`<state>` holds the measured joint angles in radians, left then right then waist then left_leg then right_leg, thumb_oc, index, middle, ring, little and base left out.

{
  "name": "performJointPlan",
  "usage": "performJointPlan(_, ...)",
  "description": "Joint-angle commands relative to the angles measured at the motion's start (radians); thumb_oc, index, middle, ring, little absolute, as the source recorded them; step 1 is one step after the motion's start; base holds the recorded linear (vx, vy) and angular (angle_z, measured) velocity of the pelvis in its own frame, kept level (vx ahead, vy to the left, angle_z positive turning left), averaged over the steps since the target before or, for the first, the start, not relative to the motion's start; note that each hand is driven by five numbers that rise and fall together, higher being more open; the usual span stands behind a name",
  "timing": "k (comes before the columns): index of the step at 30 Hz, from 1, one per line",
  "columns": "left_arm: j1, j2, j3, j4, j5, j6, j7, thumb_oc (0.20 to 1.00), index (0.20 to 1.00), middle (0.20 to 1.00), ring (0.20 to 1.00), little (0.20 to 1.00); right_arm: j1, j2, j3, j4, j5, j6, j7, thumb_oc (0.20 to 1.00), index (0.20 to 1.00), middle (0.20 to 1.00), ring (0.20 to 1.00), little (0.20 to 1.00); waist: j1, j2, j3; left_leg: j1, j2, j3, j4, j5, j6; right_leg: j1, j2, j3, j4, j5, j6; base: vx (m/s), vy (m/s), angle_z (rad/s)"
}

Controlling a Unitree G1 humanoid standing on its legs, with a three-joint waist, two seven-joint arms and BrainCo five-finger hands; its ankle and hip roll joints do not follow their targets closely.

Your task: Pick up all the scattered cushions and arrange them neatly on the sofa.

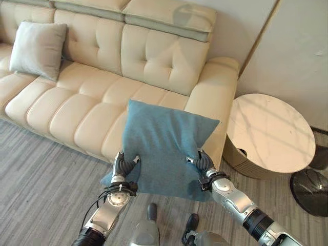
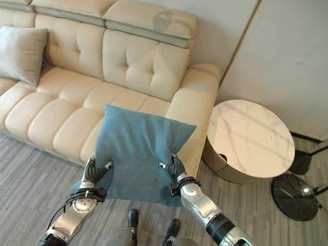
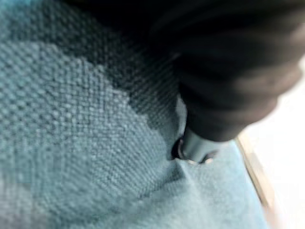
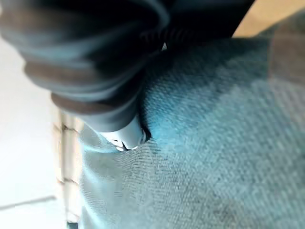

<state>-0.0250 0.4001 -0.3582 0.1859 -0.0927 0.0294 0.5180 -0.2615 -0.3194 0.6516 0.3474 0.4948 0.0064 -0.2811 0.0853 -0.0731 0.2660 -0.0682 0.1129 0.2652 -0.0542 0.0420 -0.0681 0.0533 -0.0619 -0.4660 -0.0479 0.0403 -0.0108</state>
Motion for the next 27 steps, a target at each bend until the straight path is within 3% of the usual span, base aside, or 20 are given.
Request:
performJointPlan(1,-0.074,-0.079,-0.125,-0.132,0.029,-0.122,-0.063,0.2,0.2,0.2,0.2,0.2,-0.085,0.149,0.061,-0.148,0.012,-0.103,0.077,0.2,0.2,0.2,0.2,0.2,-0.04,-0.028,-0.07,0.081,0.058,0.068,-0.033,0.04,-0.047,0.022,0.005,-0.028,-0.039,-0.121,0.056,-0.07,0.268,1.28)
performJointPlan(3,-0.073,-0.088,-0.128,-0.119,0.003,-0.119,-0.08,0.2,0.2,0.2,0.2,0.2,-0.085,0.139,0.047,-0.144,0.011,-0.104,0.069,0.2,0.2,0.2,0.2,0.2,-0.047,-0.023,-0.079,0.059,0.081,0.124,-0.033,0.033,-0.061,0.004,-0.01,-0.081,-0.039,-0.106,0.067,-0.05,0.198,1.16)
performJointPlan(5,-0.069,-0.093,-0.127,-0.11,-0.012,-0.119,-0.087,0.2,0.2,0.2,0.2,0.2,-0.087,0.143,0.05,-0.133,0.01,-0.095,0.071,0.2,0.2,0.2,0.2,0.2,-0.046,-0.02,-0.086,0.051,0.074,0.109,-0.033,0.023,-0.058,-0.005,-0.017,-0.09,-0.039,-0.095,0.077,0.04,0.263,0.99)
performJointPlan(6,-0.053,-0.098,-0.116,-0.099,-0.036,-0.114,-0.094,0.2,0.2,0.2,0.2,0.2,-0.093,0.15,0.058,-0.114,0.007,-0.082,0.087,0.2,0.2,0.2,0.2,0.2,-0.032,-0.023,-0.094,0.057,0.066,0.12,-0.033,0.004,-0.053,-0.001,-0.036,-0.103,-0.039,-0.073,0.096,0.12,0.302,0.53)
performJointPlan(15,-0.041,-0.069,-0.085,-0.115,-0.035,-0.114,-0.1,0.2,0.2,0.2,0.2,0.2,-0.102,0.199,0.067,-0.076,-0.028,-0.056,0.119,0.2,0.2,0.2,0.2,0.2,0.011,-0.074,-0.089,0.067,-0.024,0.091,-0.033,-0.061,0.014,0.028,-0.1,-0.097,-0.029,-0.022,0.138,0.11,0.287,0.28)
performJointPlan(19,-0.056,-0.06,-0.083,-0.118,-0.042,-0.118,-0.086,0.2,0.2,0.2,0.2,0.2,-0.101,0.221,0.071,-0.067,-0.038,-0.053,0.122,0.2,0.2,0.2,0.2,0.2,0.007,-0.067,-0.076,0.087,-0.062,0.052,-0.033,-0.093,0.054,-0.017,-0.153,-0.062,0.142,-0.031,0.149,0.11,0.297,0.29)
performJointPlan(20,-0.066,-0.052,-0.081,-0.118,-0.041,-0.118,-0.078,0.2,0.2,0.2,0.2,0.2,-0.11,0.236,0.076,-0.058,-0.037,-0.052,0.121,0.2,0.2,0.2,0.2,0.2,0.004,-0.056,-0.062,0.111,-0.082,0.046,-0.033,-0.11,0.079,-0.058,-0.196,-0.032,0.274,0.018,0.164,0.09,0.281,0.14)
performJointPlan(21,-0.07,-0.048,-0.086,-0.125,-0.039,-0.119,-0.076,0.2,0.2,0.2,0.2,0.2,-0.108,0.24,0.077,-0.052,-0.044,-0.058,0.121,0.2,0.2,0.2,0.2,0.2,0.0,-0.052,-0.055,0.115,-0.088,0.035,-0.033,-0.116,0.086,-0.083,-0.191,0.005,0.33,0.011,0.163,0.11,0.268,0.08)
performJointPlan(22,-0.074,-0.051,-0.09,-0.111,-0.046,-0.121,-0.068,0.2,0.2,0.2,0.2,0.2,-0.112,0.232,0.066,-0.055,-0.049,-0.066,0.114,0.2,0.2,0.2,0.2,0.2,-0.02,-0.052,-0.048,0.115,-0.086,0.016,-0.033,-0.113,0.08,-0.132,-0.119,0.098,0.334,-0.041,0.139,0.06,0.061,-0.01)
performJointPlan(23,-0.079,-0.054,-0.092,-0.106,-0.047,-0.122,-0.065,0.2,0.2,0.2,0.2,0.2,-0.116,0.233,0.061,-0.05,-0.043,-0.067,0.115,0.2,0.2,0.2,0.2,0.2,-0.027,-0.051,-0.047,0.114,-0.09,0.004,-0.033,-0.112,0.074,-0.159,-0.077,0.141,0.306,-0.072,0.133,0.07,0.015,0.18)
performJointPlan(26,-0.088,-0.061,-0.087,-0.097,-0.043,-0.115,-0.077,0.2,0.2,0.2,0.2,0.2,-0.142,0.224,0.054,-0.032,-0.022,-0.066,0.113,0.2,0.2,0.2,0.2,0.2,-0.022,-0.049,-0.042,0.12,-0.096,0.005,-0.033,-0.105,0.058,-0.173,-0.026,0.117,0.184,-0.054,0.123,0.11,-0.011,0.55)
performJointPlan(27,-0.095,-0.067,-0.08,-0.09,-0.039,-0.11,-0.079,0.2,0.2,0.2,0.2,0.2,-0.157,0.228,0.054,-0.03,-0.02,-0.071,0.117,0.2,0.2,0.2,0.2,0.2,-0.015,-0.064,-0.043,0.128,-0.1,0.017,-0.033,-0.11,0.055,-0.201,-0.002,0.069,0.118,-0.025,0.138,0.13,-0.068,0.12)
